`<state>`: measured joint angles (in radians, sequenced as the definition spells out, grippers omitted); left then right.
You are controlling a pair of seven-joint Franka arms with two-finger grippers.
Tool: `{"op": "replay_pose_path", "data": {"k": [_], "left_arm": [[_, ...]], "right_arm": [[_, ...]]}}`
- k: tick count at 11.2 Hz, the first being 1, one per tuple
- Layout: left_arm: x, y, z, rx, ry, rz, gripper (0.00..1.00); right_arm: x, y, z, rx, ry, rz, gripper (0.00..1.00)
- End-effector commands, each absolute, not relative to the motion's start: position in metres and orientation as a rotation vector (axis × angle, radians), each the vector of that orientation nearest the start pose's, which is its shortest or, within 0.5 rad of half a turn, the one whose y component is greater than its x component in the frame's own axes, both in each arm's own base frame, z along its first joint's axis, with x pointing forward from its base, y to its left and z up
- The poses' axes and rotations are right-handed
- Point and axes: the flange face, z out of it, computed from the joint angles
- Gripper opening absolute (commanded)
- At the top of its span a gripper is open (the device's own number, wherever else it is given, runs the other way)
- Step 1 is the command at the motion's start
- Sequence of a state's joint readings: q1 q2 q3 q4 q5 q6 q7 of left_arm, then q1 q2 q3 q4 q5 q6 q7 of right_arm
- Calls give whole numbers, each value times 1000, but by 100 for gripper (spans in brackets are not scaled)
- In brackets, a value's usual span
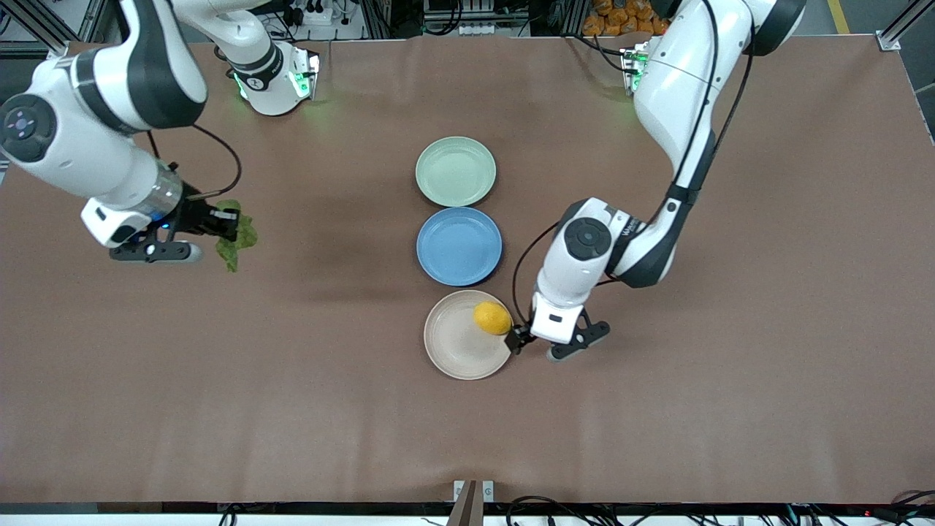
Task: Place lemon and lettuce in plates
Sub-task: 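Release the lemon onto the cream plate while the right gripper lifts the lettuce, then carry the lettuce with the right gripper over the pale green plate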
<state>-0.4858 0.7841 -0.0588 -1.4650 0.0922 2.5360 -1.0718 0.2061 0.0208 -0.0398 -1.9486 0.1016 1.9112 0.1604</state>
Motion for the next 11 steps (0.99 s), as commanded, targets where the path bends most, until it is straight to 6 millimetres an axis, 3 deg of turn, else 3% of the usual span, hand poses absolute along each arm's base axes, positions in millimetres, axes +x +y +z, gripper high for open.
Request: {"op": "replay_pose_path", "data": {"k": [1,3,6,10,11], "left_arm": [[663,-321,264,-3163,-602,-240,100],[683,-265,281,-3146,-538,-193,100],[699,-205,304,-3137,-452,-169,100],[697,-144,329,-3106,-275,-14,100],[694,-141,329,-3094,-252,25,100]], "right_arm": [[520,183,476,-3047,137,117,0],[501,236,476,-3048,190,113,0],[470,298,474,-3042,243,97,0],[420,369,460,-3032,283,77,0],[407,386,450,-3027,295,70,0]]}}
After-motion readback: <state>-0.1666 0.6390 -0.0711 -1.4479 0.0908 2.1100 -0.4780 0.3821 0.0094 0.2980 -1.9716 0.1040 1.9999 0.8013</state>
